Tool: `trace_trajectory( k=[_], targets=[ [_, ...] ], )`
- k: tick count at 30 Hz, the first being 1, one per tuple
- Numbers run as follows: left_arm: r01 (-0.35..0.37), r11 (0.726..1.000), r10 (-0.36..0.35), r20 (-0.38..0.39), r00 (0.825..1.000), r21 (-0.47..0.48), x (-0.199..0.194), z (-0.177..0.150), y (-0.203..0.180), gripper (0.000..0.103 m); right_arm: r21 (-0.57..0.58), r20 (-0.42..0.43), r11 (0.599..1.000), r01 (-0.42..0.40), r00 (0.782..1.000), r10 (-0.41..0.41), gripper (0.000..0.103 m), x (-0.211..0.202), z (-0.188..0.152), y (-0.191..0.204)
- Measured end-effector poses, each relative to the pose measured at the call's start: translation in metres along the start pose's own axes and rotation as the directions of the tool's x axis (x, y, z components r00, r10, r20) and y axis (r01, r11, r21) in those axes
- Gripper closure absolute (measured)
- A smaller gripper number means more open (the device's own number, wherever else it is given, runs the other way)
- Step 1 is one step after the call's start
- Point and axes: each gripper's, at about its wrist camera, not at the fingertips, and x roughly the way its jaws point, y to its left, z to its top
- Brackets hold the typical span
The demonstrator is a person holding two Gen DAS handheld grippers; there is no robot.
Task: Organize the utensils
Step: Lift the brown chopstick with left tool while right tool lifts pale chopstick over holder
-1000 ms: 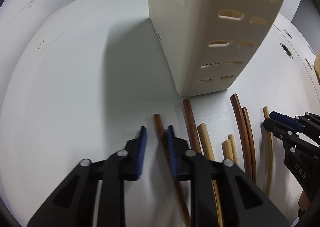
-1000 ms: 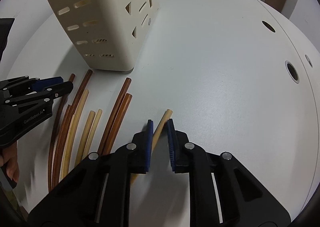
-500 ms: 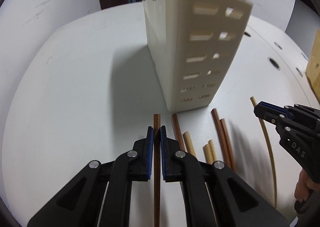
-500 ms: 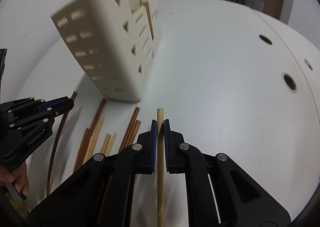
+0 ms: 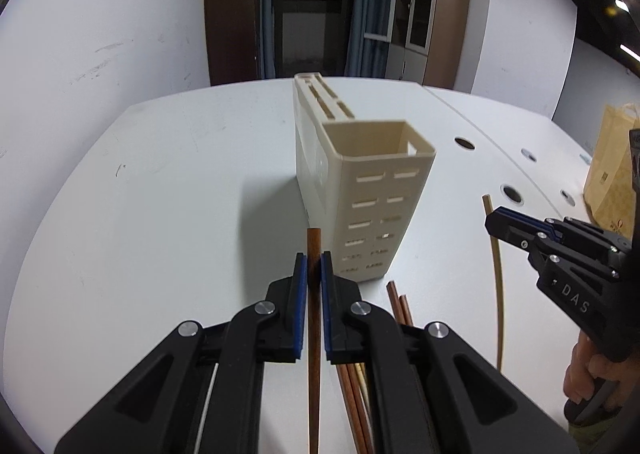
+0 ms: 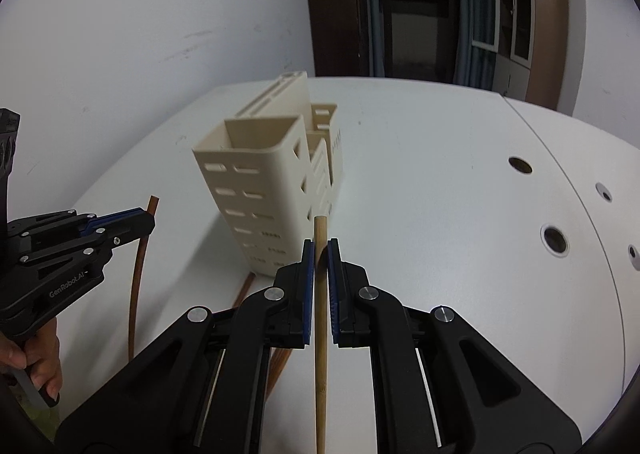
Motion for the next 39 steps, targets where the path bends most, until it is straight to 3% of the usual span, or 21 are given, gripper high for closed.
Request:
trace_trajectory(
  k=[13, 22, 34, 39],
  targets=[
    [0.025, 1.0, -0.027, 0.163, 0.986, 0.016, -0.035, 0.015, -0.011, 0.096, -0.007, 0.141, 0.999, -0.048, 0.989, 0.048, 0.097, -0.02, 0.026, 0.011],
    [0.059, 0.997, -0.068, 0.256, 0.964, 0.044, -0.053, 0.038, -0.016, 0.096, -0.036, 0.223, 0.997, -0.064, 0.972, 0.071, 0.097, -0.034, 0.052, 0.018],
    [0.045, 0.998, -0.055, 0.412, 0.909, 0.035, -0.082, 0.06, -0.008, 0.096, -0.045, 0.309, 0.992, -0.117, 0.943, 0.125, 0.097, -0.034, 0.076, 0.015],
    [0.048, 0.999, -0.054, 0.496, 0.867, 0.025, -0.102, 0.067, -0.007, 0.096, -0.046, 0.4, 0.991, -0.125, 0.907, 0.133, 0.097, -0.053, 0.085, 0.016]
  ],
)
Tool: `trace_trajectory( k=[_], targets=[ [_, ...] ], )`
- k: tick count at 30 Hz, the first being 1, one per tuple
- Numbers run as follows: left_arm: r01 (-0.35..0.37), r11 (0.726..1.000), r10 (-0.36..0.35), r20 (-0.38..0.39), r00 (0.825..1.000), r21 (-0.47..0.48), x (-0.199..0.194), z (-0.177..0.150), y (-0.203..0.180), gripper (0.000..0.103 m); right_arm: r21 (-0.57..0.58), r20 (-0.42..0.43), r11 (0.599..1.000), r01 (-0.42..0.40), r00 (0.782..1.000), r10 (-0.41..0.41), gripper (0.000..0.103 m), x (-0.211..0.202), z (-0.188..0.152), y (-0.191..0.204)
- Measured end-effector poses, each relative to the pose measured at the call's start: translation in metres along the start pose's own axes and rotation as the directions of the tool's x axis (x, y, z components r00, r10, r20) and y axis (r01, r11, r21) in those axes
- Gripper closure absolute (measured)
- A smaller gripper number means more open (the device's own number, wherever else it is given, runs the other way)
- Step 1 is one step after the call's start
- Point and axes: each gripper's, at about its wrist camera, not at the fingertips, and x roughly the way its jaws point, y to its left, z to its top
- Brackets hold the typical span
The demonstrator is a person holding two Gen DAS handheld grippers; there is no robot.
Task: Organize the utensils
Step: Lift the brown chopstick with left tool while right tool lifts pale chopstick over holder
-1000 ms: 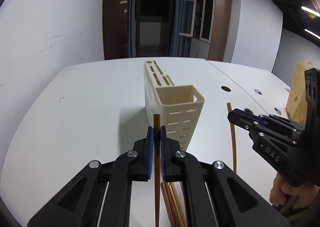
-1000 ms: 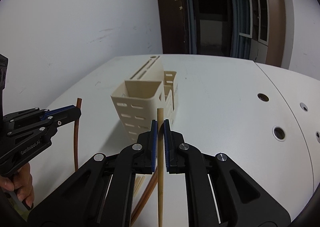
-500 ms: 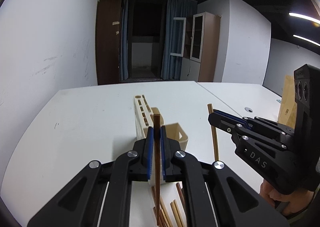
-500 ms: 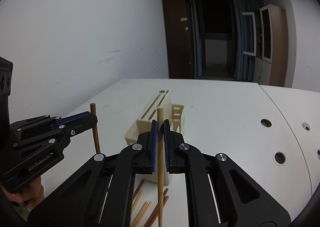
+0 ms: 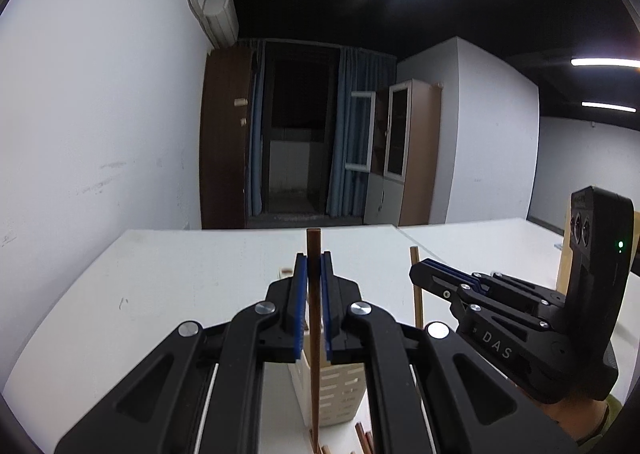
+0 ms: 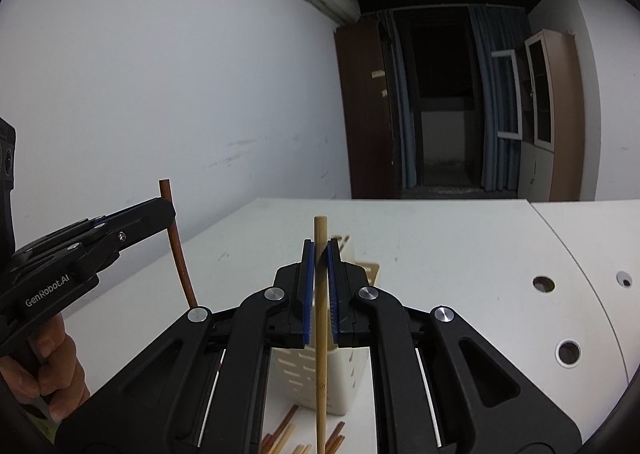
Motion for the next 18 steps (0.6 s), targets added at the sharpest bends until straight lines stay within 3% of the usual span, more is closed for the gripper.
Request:
trace_trajectory(
  k=[5, 11, 15, 18],
  targets=[
    [-0.022, 0.998, 0.014, 0.144, 0.989, 0.054, -0.018, 0.011, -0.012, 0.096, -0.028, 0.134, 1.0, 0.015, 0.991, -0.011, 0.097, -0.018, 0.015, -0.001],
    [-0.057, 0.996, 0.039, 0.242, 0.969, 0.066, -0.029, 0.017, -0.016, 0.096, -0.032, 0.262, 0.999, -0.009, 0.965, 0.017, 0.097, -0.029, 0.021, -0.007],
    [-0.038, 0.997, 0.017, 0.308, 0.951, 0.062, -0.042, 0.02, -0.02, 0.096, 0.009, 0.381, 1.0, -0.01, 0.924, 0.005, 0.097, -0.04, 0.022, -0.014],
    [-0.03, 0.997, 0.0, 0.38, 0.925, 0.072, -0.052, 0.023, -0.023, 0.096, 0.042, 0.454, 0.999, -0.023, 0.891, 0.002, 0.097, -0.045, 0.021, -0.021]
  ],
)
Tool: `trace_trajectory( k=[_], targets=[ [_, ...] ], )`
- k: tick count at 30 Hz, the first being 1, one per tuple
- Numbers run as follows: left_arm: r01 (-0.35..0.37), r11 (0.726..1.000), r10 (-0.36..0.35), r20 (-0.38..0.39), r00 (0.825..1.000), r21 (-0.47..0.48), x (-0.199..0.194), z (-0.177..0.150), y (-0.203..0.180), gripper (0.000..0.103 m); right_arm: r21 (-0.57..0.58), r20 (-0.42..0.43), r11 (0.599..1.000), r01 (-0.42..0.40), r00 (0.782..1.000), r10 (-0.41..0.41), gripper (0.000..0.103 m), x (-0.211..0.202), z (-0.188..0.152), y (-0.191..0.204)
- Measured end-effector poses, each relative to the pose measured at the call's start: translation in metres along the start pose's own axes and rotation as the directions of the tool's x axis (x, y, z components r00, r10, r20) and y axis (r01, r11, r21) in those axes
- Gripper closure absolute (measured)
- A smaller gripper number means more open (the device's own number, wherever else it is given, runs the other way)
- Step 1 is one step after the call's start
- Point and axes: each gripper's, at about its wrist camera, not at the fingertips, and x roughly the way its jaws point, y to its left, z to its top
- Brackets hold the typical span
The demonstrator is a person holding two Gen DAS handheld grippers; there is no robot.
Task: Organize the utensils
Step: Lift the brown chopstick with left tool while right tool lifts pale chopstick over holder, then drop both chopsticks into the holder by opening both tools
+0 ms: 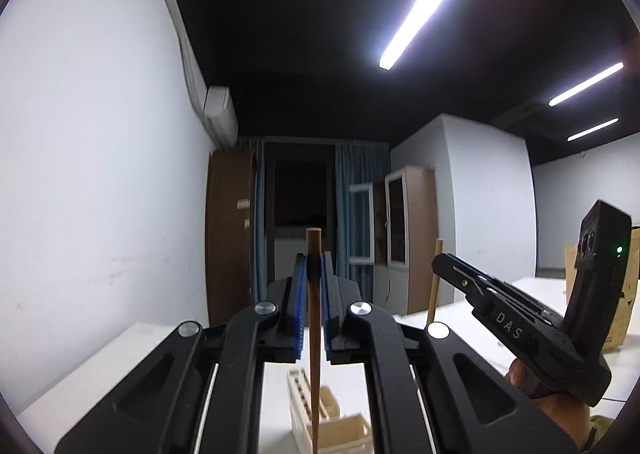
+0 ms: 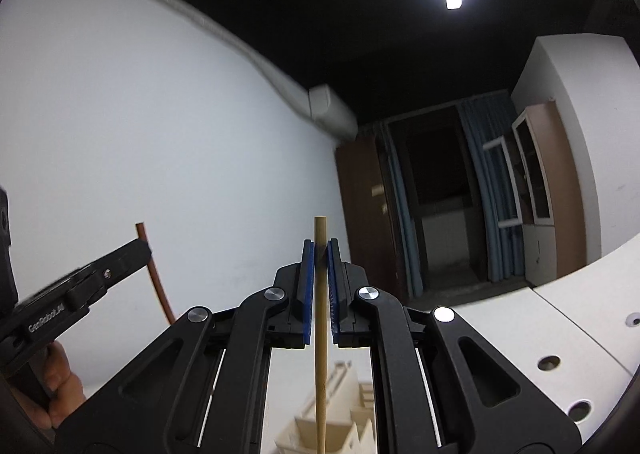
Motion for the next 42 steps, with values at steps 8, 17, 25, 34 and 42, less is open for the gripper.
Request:
trace_trajectory(
  k=[8, 17, 25, 34, 42],
  targets=[
    [0.005, 0.998, 0.001, 0.097, 0.995, -0.064, 0.011, -0.006, 0.011, 0.096, 0.006, 0.05, 1.0, -0.004, 0.999, 0.004, 0.097, 0.021, -0.006, -0.008],
    [0.024, 0.997, -0.028, -0.056, 0.998, -0.076, 0.048, -0.038, 0.013, 0.096, -0.024, -0.045, 0.999, -0.033, 0.999, 0.031, 0.097, 0.06, -0.03, -0.012],
    [0.046, 0.995, -0.064, -0.201, 0.978, -0.093, 0.078, -0.068, 0.017, 0.096, -0.05, -0.151, 0.998, -0.025, 0.988, 0.017, 0.097, 0.076, -0.049, -0.013],
    [0.067, 0.991, -0.098, -0.281, 0.955, -0.116, 0.094, -0.095, 0.023, 0.096, -0.072, -0.236, 0.997, -0.012, 0.972, -0.005, 0.097, 0.084, -0.07, -0.014],
    [0.067, 0.99, -0.105, -0.324, 0.94, -0.127, 0.098, -0.106, 0.026, 0.096, -0.058, -0.293, 0.998, -0.014, 0.956, -0.003, 0.097, 0.086, -0.079, -0.014]
  ],
)
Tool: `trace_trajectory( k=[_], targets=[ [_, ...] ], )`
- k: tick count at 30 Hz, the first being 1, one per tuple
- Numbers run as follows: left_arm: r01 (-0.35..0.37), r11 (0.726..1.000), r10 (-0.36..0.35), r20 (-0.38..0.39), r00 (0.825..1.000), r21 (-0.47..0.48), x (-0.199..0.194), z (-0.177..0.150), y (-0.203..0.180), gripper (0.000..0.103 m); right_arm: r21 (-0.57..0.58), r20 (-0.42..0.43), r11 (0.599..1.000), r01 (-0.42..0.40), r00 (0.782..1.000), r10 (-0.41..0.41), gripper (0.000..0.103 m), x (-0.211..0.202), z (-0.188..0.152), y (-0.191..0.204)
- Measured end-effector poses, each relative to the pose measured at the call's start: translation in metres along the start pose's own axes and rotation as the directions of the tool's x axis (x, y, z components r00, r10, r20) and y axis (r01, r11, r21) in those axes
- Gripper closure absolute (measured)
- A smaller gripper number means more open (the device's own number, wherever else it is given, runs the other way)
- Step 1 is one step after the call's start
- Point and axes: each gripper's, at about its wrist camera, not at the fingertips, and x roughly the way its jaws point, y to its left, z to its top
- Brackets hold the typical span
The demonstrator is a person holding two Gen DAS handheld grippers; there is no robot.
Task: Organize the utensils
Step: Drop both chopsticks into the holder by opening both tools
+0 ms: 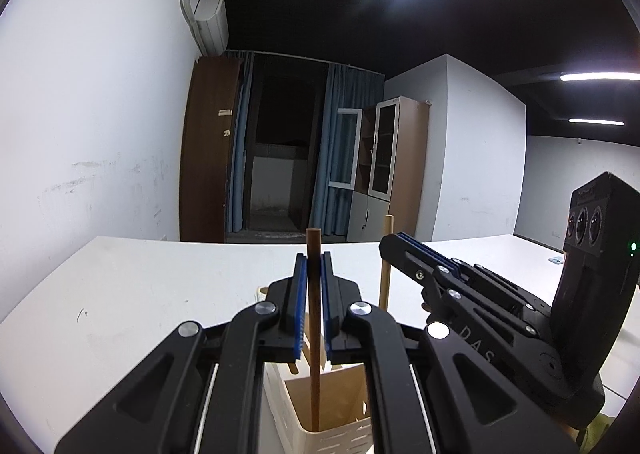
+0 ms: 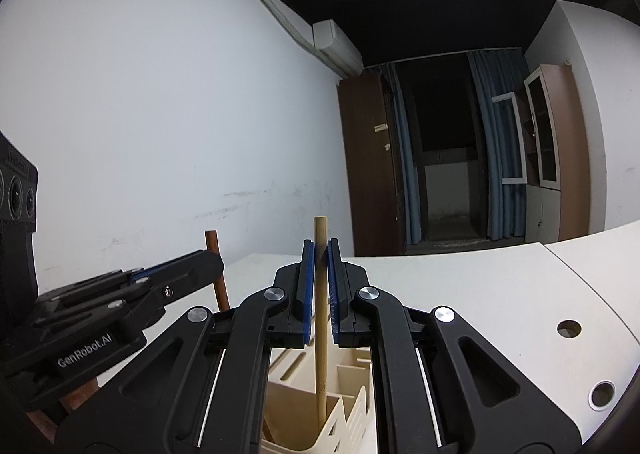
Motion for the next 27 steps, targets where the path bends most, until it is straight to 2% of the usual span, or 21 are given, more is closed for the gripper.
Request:
trace_trajectory(
  k=[6, 9, 14, 19, 25, 27],
  targets=[
    [0.009, 1.0, -0.01, -0.062, 0.998, -0.025, 0.009, -0.003, 0.005, 0.095, -0.024, -0.034, 0.999, 0.024, 0.999, -0.025, 0.096, -0.003, -0.008, 0.011],
    [0.002, 0.999, -0.005, -0.05, 0.999, -0.044, 0.006, -0.001, 0.011, 0.067, -0.014, -0.028, 1.0, 0.026, 0.999, -0.027, 0.093, -0.007, -0.007, 0.009],
    [-0.002, 0.997, -0.001, -0.044, 0.999, -0.074, -0.002, 0.004, 0.02, 0.067, -0.002, -0.031, 0.999, 0.053, 0.998, -0.053, 0.088, -0.016, -0.005, 0.003],
    [-0.017, 0.999, 0.016, -0.045, 0.999, -0.033, -0.014, 0.002, 0.011, 0.067, -0.01, -0.045, 0.997, 0.073, 0.996, -0.074, 0.077, -0.025, -0.006, 0.001],
    [-0.032, 0.999, 0.032, -0.057, 0.998, 0.005, -0.027, 0.0, 0.002, 0.067, -0.03, -0.073, 0.995, 0.09, 0.993, -0.092, 0.077, -0.041, -0.011, 0.002],
    [-0.04, 0.999, 0.041, -0.064, 0.997, 0.014, -0.031, -0.001, 0.0, 0.067, -0.034, -0.081, 0.995, 0.092, 0.992, -0.094, 0.074, -0.048, -0.011, 0.002]
  ],
)
